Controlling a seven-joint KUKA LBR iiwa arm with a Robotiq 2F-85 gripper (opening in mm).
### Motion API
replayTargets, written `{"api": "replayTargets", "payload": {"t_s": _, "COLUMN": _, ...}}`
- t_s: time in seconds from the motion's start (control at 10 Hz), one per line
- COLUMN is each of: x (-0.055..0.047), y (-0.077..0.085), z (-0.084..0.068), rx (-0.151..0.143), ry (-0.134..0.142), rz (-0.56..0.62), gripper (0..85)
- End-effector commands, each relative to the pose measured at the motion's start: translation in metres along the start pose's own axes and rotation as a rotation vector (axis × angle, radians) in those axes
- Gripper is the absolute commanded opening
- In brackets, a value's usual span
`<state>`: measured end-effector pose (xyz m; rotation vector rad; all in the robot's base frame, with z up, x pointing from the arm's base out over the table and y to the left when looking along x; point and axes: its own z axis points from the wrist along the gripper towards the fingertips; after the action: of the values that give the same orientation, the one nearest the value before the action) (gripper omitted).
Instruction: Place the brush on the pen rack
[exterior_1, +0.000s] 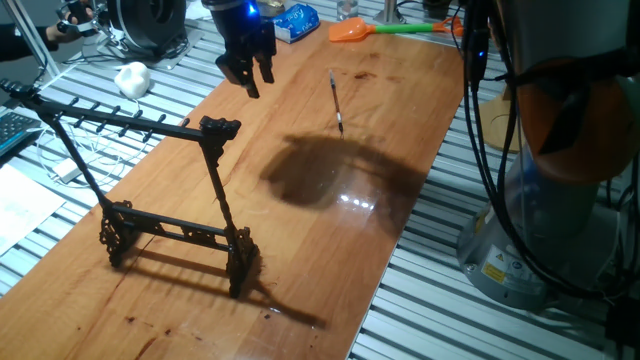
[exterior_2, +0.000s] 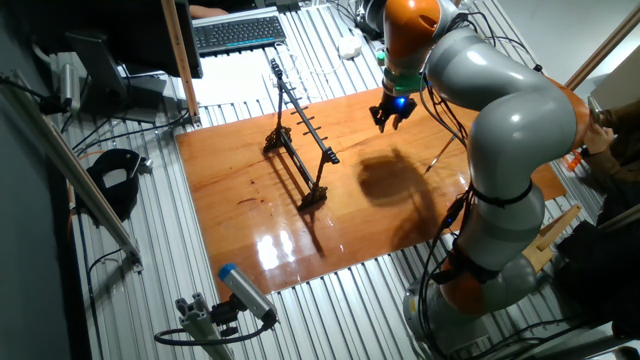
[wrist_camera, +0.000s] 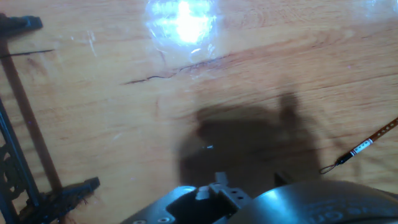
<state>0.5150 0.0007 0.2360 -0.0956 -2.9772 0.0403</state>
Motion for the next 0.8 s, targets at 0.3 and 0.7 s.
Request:
{"api": "replayTargets", "payload": {"t_s": 0.3, "x": -0.0001, "y": 0.0000, "z": 0.0001, "rx": 0.001, "ry": 0.000, "rz": 0.019, "gripper": 0.0}}
{"api": "replayTargets", "payload": {"t_s": 0.7, "x": 0.0000, "y": 0.0000, "z": 0.0001, "rx": -0.003, "ry": -0.027, "rz": 0.049, "gripper": 0.0}}
